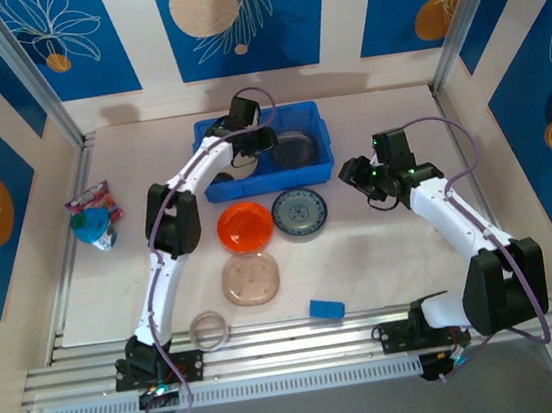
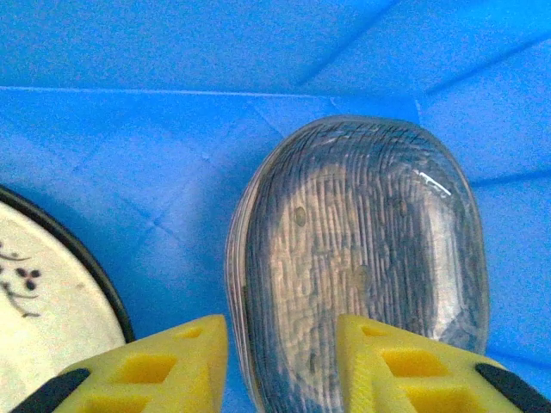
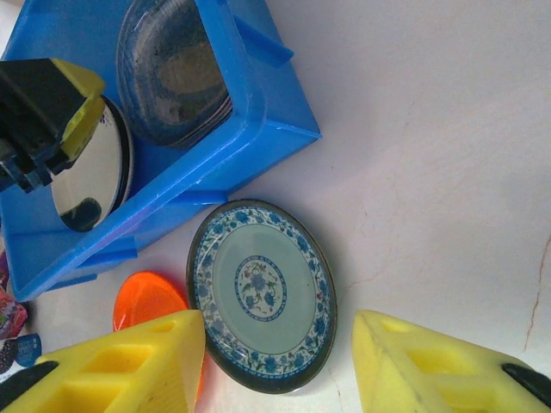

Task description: Place the plates into the plastic bin on the countertop

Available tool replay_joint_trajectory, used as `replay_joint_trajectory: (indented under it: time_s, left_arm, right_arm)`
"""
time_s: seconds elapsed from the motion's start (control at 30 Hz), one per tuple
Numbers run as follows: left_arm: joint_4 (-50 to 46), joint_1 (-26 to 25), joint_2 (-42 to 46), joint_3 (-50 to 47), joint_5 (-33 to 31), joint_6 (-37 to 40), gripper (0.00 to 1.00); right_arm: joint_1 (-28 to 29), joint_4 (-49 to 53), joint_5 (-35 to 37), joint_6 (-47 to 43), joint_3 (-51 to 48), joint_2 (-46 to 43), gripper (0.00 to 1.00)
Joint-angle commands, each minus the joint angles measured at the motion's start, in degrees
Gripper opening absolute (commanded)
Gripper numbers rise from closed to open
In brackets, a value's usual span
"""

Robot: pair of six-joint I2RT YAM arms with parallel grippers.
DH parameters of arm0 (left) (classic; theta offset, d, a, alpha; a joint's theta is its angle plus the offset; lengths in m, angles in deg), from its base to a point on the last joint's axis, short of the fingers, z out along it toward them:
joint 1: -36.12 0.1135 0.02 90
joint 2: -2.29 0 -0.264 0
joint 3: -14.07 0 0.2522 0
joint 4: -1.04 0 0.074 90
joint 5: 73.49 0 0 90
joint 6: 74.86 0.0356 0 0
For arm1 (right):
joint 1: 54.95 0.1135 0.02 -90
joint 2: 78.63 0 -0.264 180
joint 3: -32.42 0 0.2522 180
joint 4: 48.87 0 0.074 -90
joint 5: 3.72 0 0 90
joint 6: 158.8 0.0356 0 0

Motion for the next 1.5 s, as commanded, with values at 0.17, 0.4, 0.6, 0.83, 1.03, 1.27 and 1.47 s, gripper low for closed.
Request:
replay_joint_trajectory:
  time_s: [0.17, 0.4, 0.6, 0.83, 1.03, 1.27, 1.47]
  left_arm:
    - [-0.56, -0.46, 3.52, -0.89, -1.40, 2.46, 0.22]
    - [0.88, -0.46, 1.13, -1.35, -0.21, 1.53, 0.15]
    - [3.00, -0.55, 0.36, -2.45, 1.66, 0.73, 0.15]
    - [3.93, -0.90, -0.29, -3.45, 2.58, 0.29, 0.14]
    - [4.18, -1.08, -1.33, -3.65, 2.90, -0.14, 0.14]
    - [4.60, -1.23, -2.40, -3.65, 3.12, -0.37, 0.14]
    - [5.03, -1.34, -1.90, -3.41, 3.32, -1.06, 0.13]
  right_arm:
    - [0.58, -0.17, -1.05, -0.74, 1.84, 0.48, 0.48]
    - [0.92, 0.18, -0.99, -0.76, 2.10, 1.17, 0.48]
    - [1.08, -0.24, -1.42, -0.60, 2.01, 2.36, 0.48]
    - [1.74, -0.81, -1.80, -0.43, 2.18, 3.76, 0.48]
    - [2.24, -0.95, -2.13, -0.41, 2.62, 4.71, 0.47]
    - [2.62, -0.88, -2.12, -0.55, 3.02, 5.54, 0.47]
    - [2.87, -0.88, -2.13, -0.63, 3.54, 5.81, 0.47]
